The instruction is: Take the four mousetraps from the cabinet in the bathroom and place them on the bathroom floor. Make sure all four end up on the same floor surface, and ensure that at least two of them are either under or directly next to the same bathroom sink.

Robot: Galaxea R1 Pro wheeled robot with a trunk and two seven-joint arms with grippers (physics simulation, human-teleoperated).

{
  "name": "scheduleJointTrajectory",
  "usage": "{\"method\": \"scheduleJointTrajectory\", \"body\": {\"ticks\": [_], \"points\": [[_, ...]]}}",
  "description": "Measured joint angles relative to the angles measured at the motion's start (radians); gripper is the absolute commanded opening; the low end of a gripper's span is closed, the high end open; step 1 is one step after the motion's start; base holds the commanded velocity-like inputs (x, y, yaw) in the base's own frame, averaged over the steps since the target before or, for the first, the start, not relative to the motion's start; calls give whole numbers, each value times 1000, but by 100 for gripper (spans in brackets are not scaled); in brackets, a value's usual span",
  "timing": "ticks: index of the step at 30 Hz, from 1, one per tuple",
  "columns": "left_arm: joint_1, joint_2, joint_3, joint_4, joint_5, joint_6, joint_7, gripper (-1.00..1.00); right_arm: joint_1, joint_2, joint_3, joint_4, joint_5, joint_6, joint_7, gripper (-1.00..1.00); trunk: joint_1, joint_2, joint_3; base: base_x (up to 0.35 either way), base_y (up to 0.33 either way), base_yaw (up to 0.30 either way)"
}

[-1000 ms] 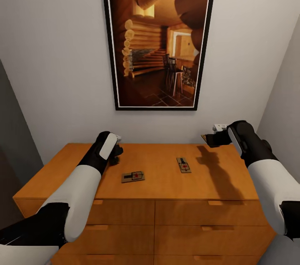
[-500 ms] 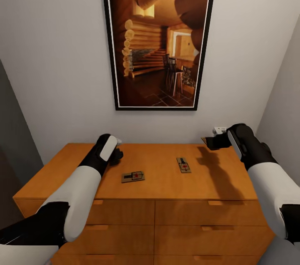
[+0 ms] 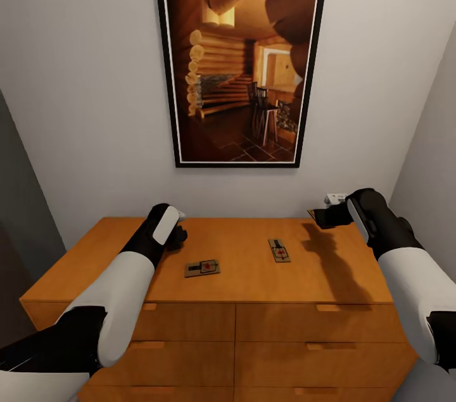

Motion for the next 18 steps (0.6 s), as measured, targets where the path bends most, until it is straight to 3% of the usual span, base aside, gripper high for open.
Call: {"method": "scheduleJointTrajectory", "body": {"ticks": [15,16,18], "points": [[0,0,1,2,-6,-1,6,100,0,-1,0,0,0,0,1,-100,0,0,0,0,0,0],[0,0,1,2,-7,-1,6,-100,0,-1,0,0,0,0,1,-100,0,0,0,0,0,0],[0,0,-1,8,-28,8,8,-100,0,-1,0,0,0,0,2,-100,0,0,0,0,0,0]]}}
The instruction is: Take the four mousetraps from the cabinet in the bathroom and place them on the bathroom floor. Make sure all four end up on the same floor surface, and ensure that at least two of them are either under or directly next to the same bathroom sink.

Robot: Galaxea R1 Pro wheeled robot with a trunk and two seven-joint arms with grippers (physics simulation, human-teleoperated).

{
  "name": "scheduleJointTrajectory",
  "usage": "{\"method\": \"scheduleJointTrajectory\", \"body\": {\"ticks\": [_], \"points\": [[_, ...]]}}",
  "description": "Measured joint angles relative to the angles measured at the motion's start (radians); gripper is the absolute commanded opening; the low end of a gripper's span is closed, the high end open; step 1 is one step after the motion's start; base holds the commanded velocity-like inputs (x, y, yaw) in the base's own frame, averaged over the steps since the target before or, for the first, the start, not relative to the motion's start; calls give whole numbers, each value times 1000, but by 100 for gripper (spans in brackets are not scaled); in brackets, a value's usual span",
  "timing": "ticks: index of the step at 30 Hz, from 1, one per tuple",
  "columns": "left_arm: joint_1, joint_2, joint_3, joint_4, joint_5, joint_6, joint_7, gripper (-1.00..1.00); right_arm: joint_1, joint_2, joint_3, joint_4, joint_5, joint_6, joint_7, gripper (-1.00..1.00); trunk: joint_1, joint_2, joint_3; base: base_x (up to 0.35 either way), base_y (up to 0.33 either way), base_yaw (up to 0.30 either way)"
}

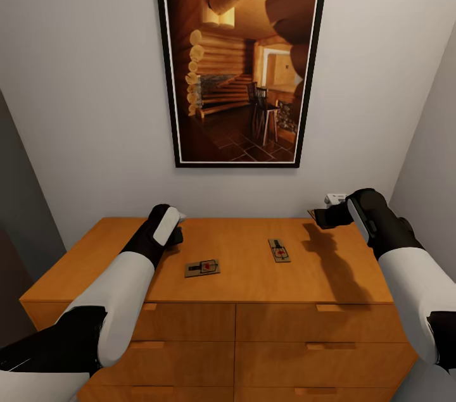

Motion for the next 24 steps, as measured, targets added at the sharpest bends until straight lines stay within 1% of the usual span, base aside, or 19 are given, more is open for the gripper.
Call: {"method": "scheduleJointTrajectory", "body": {"ticks": [2,4,5,6,7,8,10,13,22,23,24], "points": [[0,0,0,0,1,0,0,-100,0,0,-1,0,0,0,1,-100,0,0,0,0,0,0],[0,0,1,-5,27,-16,2,-100,0,0,-1,0,-1,-5,3,-100,0,0,0,0,0,0],[0,0,1,-5,31,-21,10,-100,0,0,-1,0,-1,-6,3,-100,0,0,0,0,0,0],[0,0,1,-3,26,-19,17,-100,0,0,-1,0,-1,-7,3,-100,0,0,0,0,0,0],[0,0,1,0,27,-22,44,-100,0,0,-1,0,-1,-8,4,-100,0,0,0,0,0,0],[0,0,1,1,19,-20,63,-100,0,0,-1,0,-1,-8,5,-100,0,0,0,0,0,0],[0,0,1,1,19,-21,86,-100,0,0,-1,0,-1,-9,5,-100,0,0,0,0,0,0],[0,0,1,2,19,-22,95,-100,0,0,-2,0,-1,-9,6,-100,0,0,0,0,0,0],[0,0,-2,1,14,-11,92,-100,0,0,-2,0,-1,-9,6,-100,0,0,0,0,0,0],[0,0,-1,-22,18,7,94,-100,0,0,-2,0,-1,-9,6,-100,0,0,0,0,0,0],[0,0,-2,-103,19,59,97,-100,0,0,-2,0,-1,-9,6,-100,0,0,0,0,0,0]]}}
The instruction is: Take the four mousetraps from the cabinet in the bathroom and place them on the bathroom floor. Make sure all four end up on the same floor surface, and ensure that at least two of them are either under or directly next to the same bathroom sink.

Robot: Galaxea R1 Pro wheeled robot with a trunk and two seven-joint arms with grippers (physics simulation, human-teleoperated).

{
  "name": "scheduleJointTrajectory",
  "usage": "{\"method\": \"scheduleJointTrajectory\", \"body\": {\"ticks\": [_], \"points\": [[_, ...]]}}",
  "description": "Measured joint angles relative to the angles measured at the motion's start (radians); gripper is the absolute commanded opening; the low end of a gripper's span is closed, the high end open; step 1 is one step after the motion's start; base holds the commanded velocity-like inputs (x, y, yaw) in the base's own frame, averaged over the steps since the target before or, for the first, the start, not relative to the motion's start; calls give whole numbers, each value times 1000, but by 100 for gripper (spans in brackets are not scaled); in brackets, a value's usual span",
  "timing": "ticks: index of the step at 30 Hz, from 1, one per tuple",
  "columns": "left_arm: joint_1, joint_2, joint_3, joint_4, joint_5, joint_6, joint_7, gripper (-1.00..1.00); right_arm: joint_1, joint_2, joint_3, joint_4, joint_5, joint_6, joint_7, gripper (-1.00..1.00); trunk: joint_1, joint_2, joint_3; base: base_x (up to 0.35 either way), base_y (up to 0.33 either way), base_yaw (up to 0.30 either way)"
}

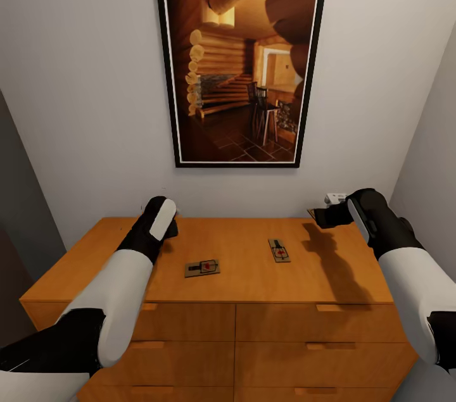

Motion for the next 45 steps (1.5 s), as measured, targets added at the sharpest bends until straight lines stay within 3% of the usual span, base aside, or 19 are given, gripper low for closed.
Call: {"method": "scheduleJointTrajectory", "body": {"ticks": [2,5,11,24,31,37,41,45], "points": [[0,0,0,-143,5,73,6,-100,0,0,0,0,0,0,0,-100,0,0,0,0,0,0],[0,0,0,-231,17,99,27,-100,0,0,0,0,0,0,0,-100,0,0,0,0,0,0],[1,0,-1,-257,21,106,64,-100,0,0,0,0,0,0,0,-100,0,0,0,0,0,0],[1,0,0,-253,22,106,69,-100,0,1,1,0,0,-2,-3,-100,0,0,0,0,0,0],[1,0,-6,-243,21,106,68,-100,0,4,3,0,0,-64,-7,-100,0,0,0,-77,0,0],[1,0,-78,-243,39,104,69,-100,0,7,3,0,-2,-82,-3,-100,1,0,0,-308,0,0],[1,-1,-144,-249,78,102,68,-100,0,10,3,0,-2,-84,-4,-100,1,0,0,-339,0,0],[1,-1,-165,-251,120,103,68,-100,0,10,3,0,-1,-85,-4,-100,1,0,0,-344,0,0]]}}
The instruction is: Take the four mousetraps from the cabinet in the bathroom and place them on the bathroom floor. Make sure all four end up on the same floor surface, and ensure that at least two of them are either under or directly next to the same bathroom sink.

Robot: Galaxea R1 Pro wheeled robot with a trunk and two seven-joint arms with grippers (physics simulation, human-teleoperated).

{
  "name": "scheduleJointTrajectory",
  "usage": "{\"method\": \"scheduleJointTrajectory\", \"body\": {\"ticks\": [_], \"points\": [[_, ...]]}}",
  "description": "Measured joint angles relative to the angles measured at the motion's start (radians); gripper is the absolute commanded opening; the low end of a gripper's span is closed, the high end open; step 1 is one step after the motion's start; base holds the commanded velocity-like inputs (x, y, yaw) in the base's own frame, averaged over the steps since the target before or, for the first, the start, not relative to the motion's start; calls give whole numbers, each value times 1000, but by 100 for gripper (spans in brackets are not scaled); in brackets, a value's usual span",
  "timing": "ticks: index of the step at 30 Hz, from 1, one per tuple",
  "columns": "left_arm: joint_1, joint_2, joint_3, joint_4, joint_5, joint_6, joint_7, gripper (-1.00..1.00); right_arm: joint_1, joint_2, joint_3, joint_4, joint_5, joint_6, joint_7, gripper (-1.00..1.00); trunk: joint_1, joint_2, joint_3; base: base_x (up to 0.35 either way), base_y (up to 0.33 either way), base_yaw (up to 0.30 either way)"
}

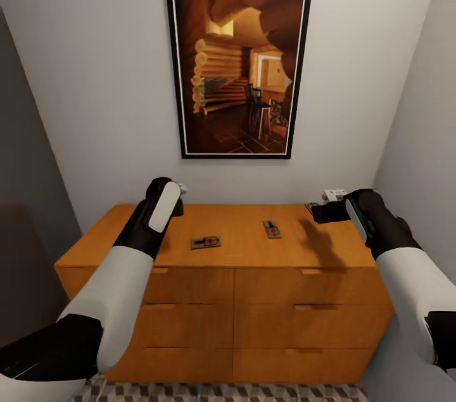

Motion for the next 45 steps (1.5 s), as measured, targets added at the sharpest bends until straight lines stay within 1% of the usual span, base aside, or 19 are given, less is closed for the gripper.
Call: {"method": "scheduleJointTrajectory", "body": {"ticks": [5,15,20,23,26,31,35,36,37,40,45], "points": [[0,0,-6,-2,14,0,1,-100,0,3,0,1,1,0,-2,-100,0,0,0,-345,0,0],[-1,0,-12,-10,15,-1,0,-100,0,4,0,1,2,0,-2,-100,0,0,0,-345,0,0],[-1,0,-14,-63,16,0,0,-100,0,4,0,0,2,0,-2,-100,0,0,0,-344,0,0],[-1,0,-15,-77,18,1,1,-100,0,4,0,0,2,0,-2,-100,0,0,0,-345,0,0],[0,0,-30,-81,19,1,1,-100,0,3,0,0,2,0,-2,-100,0,0,0,-345,0,0],[-1,0,-81,-82,23,0,0,-100,0,4,0,0,2,-1,-4,-100,0,0,0,-345,0,0],[-1,0,-90,-75,35,0,-4,-100,0,4,1,0,2,-1,-5,-100,0,0,0,-345,0,0],[-1,0,-92,-73,50,0,-5,-100,0,4,0,0,2,-2,-4,-100,0,0,0,-345,0,0],[-1,0,-92,-72,54,0,-6,-100,0,4,0,0,3,-2,-4,-100,0,0,0,-345,0,0],[0,0,-94,-66,61,0,-7,-100,0,4,0,0,3,-2,-4,-100,0,0,0,-345,0,0],[-1,0,-94,-38,63,0,-11,-100,0,4,1,1,3,-2,-5,-100,0,0,0,-345,0,0]]}}
